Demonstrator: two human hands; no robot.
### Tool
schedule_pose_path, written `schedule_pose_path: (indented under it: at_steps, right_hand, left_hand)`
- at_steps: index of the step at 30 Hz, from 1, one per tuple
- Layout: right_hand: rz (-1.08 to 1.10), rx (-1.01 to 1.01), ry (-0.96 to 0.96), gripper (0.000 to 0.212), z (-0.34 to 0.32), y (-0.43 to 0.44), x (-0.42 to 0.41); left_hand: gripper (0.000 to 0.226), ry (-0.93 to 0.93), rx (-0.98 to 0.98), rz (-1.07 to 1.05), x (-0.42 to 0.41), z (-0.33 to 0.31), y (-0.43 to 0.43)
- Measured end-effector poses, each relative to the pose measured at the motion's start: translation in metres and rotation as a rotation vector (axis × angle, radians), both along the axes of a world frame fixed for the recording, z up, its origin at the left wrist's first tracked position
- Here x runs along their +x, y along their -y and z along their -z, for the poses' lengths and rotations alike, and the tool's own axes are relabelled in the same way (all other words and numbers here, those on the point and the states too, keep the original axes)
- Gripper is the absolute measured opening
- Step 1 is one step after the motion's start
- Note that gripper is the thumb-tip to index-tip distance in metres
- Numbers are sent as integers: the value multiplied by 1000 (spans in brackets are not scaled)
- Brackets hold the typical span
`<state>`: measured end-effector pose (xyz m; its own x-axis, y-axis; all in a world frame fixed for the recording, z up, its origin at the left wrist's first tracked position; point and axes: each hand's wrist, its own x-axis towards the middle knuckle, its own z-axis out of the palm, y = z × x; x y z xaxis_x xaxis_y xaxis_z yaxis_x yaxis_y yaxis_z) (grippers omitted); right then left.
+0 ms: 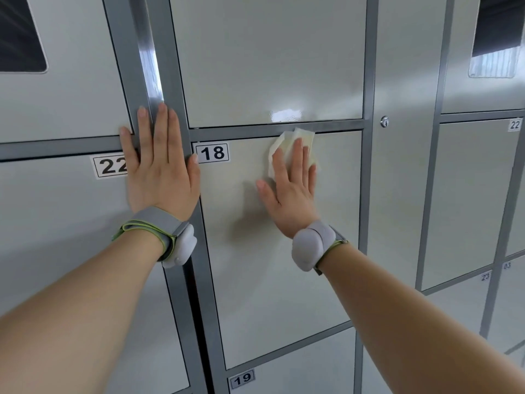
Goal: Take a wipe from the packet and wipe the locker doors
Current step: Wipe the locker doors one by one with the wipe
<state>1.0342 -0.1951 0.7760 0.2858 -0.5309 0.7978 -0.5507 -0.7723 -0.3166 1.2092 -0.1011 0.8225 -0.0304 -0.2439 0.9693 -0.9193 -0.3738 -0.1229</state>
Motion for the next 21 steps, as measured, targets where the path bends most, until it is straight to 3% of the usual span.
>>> schedule_pose_path:
  at_steps: [9,15,21]
  right_hand:
    - [44,-16,51,91,47,9,0]
    - [-14,159,227,84,3,5,3]
    - [16,-6,121,79,20,16,-7]
  left_hand:
    - [63,6,-7,-13,-1,1,1]
    - [62,9,-22,-18,-1,1,1]
    - [62,3,-25,-31,-1,1,2]
